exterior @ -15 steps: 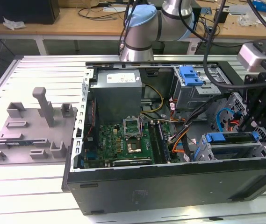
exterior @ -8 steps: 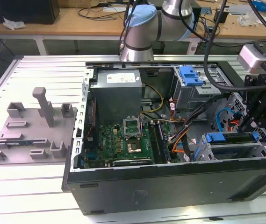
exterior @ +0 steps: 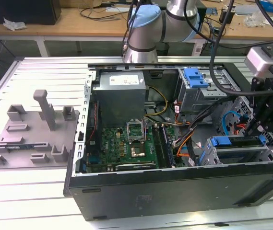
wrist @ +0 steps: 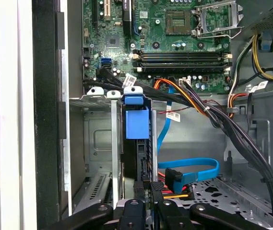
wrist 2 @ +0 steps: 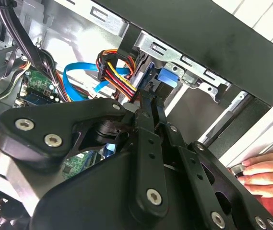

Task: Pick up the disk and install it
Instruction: 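Insert the first disk wire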

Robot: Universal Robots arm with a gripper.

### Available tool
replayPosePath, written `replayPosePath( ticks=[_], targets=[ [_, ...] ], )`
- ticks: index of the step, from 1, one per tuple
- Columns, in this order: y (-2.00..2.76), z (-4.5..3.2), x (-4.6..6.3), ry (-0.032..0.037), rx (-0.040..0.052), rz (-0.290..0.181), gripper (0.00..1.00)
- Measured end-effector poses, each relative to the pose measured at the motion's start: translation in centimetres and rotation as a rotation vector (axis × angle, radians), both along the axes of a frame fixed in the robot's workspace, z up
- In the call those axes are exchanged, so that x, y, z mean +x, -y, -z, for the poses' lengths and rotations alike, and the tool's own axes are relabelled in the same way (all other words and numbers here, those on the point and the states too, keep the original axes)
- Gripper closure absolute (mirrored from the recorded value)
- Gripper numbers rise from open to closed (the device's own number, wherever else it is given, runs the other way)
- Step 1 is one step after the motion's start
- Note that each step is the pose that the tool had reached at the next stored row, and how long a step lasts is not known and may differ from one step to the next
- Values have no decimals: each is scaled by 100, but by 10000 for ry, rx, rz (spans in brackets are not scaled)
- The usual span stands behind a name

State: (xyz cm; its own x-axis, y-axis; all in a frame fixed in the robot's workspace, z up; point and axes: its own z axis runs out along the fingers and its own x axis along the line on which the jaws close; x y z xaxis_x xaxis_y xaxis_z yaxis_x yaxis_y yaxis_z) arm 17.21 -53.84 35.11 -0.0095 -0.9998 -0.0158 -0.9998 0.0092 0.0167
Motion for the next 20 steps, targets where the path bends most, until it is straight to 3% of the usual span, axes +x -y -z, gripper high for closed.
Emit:
replayPosePath(
  ticks=[20],
  targets=[
    [11,31,2,-1,48,0,84]
  ],
)
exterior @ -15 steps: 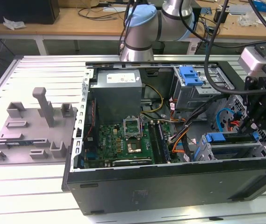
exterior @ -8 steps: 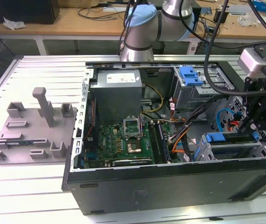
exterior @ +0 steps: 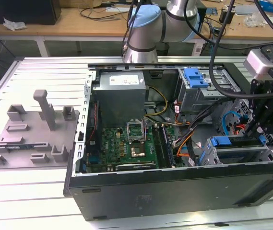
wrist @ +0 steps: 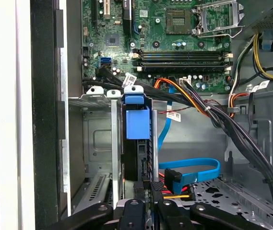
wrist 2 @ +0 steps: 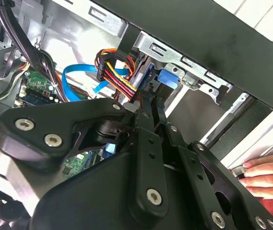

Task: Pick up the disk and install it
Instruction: 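Insert the first disk wire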

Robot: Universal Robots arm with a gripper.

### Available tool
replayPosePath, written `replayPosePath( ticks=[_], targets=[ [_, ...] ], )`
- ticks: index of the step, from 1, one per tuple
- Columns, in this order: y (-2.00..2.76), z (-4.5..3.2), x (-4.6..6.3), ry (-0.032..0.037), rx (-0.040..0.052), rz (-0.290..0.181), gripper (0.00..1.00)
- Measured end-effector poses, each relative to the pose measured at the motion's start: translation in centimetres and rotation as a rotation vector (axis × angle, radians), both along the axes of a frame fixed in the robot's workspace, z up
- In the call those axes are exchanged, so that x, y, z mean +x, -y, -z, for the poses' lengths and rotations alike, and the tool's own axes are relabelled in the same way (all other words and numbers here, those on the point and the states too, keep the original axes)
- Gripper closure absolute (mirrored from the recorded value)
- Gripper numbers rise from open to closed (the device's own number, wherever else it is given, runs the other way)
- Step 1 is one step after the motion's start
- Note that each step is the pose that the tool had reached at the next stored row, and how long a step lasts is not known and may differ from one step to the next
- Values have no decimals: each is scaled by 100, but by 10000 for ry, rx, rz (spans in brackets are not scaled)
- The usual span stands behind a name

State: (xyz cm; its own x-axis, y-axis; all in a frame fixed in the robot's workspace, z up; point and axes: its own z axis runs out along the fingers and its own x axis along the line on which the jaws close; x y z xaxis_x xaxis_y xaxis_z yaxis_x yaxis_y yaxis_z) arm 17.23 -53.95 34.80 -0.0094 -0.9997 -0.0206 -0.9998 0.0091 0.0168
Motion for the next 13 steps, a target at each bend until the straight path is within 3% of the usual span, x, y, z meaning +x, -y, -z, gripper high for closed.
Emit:
replayPosePath(
  ticks=[13],
  targets=[
    [0,25,0,0,-1,0,84]
  ],
)
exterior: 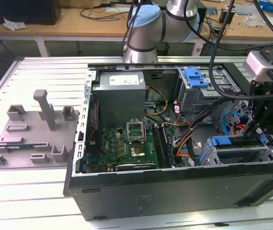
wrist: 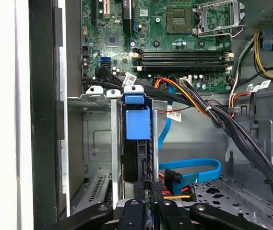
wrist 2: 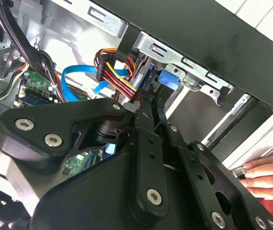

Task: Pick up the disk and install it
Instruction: 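Insert the first disk wire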

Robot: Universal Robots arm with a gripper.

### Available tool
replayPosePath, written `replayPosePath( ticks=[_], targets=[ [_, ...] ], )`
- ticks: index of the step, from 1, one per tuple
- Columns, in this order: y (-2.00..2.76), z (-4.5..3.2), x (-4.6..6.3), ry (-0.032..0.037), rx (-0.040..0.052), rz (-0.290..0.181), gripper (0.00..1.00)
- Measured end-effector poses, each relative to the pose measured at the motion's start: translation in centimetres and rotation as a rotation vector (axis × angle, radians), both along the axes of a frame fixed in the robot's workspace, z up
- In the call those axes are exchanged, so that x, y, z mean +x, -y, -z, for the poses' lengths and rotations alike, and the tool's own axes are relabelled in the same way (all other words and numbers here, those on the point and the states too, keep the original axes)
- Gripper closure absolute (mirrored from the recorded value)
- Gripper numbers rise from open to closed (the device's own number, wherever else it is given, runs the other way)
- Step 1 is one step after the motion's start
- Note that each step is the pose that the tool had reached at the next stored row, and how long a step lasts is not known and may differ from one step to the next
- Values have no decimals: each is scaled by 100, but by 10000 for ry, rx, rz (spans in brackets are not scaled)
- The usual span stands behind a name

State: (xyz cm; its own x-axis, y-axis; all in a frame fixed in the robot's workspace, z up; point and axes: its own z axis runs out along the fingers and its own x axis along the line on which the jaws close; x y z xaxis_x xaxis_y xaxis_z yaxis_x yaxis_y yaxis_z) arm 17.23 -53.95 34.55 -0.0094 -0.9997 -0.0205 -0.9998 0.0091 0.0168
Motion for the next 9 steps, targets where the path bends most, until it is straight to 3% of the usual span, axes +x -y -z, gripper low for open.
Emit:
replayPosePath(
  ticks=[9],
  targets=[
    [0,15,0,0,0,1,84]
  ],
)
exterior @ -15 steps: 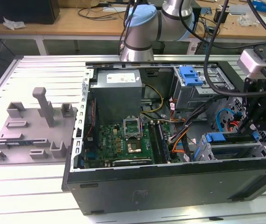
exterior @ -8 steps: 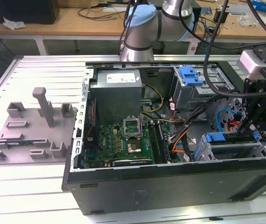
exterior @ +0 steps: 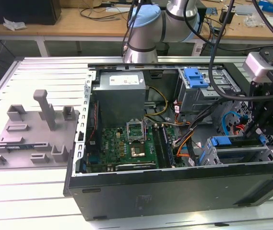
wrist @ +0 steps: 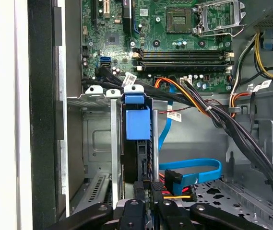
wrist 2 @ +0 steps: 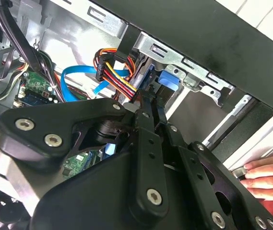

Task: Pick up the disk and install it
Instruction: 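Insert the first disk wire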

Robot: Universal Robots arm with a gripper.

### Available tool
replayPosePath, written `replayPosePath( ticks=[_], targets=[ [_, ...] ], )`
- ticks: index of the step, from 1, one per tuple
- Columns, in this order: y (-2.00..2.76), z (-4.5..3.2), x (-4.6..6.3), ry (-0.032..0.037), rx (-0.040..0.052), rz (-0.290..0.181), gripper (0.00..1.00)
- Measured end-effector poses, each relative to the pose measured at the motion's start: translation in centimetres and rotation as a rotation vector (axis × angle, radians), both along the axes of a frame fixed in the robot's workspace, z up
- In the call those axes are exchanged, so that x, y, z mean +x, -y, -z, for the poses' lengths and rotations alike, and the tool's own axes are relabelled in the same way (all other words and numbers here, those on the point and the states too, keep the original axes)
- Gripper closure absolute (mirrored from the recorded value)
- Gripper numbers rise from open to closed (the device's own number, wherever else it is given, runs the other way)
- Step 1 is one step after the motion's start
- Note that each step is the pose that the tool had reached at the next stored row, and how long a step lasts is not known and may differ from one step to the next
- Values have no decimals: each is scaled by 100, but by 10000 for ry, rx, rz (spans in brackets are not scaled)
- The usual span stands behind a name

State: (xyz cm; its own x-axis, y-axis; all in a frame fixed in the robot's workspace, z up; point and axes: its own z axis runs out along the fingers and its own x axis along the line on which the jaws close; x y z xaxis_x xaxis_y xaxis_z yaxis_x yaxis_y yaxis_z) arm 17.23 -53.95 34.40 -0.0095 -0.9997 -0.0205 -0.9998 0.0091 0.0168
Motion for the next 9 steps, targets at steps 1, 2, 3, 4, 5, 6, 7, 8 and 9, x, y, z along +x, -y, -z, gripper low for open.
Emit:
replayPosePath(
  ticks=[1,2,3,4,5,6,7,8,9],
  targets=[
    [0,1,0,0,0,0,84],
    [0,2,0,0,-1,-1,84],
    [0,5,0,0,0,0,84],
    [0,6,0,0,0,-1,84],
    [0,8,0,0,-1,0,84],
    [0,9,0,0,-1,-1,84],
    [0,10,0,0,-1,0,84],
    [0,13,0,0,-1,0,84],
    [0,14,0,0,-1,0,84]
  ],
)
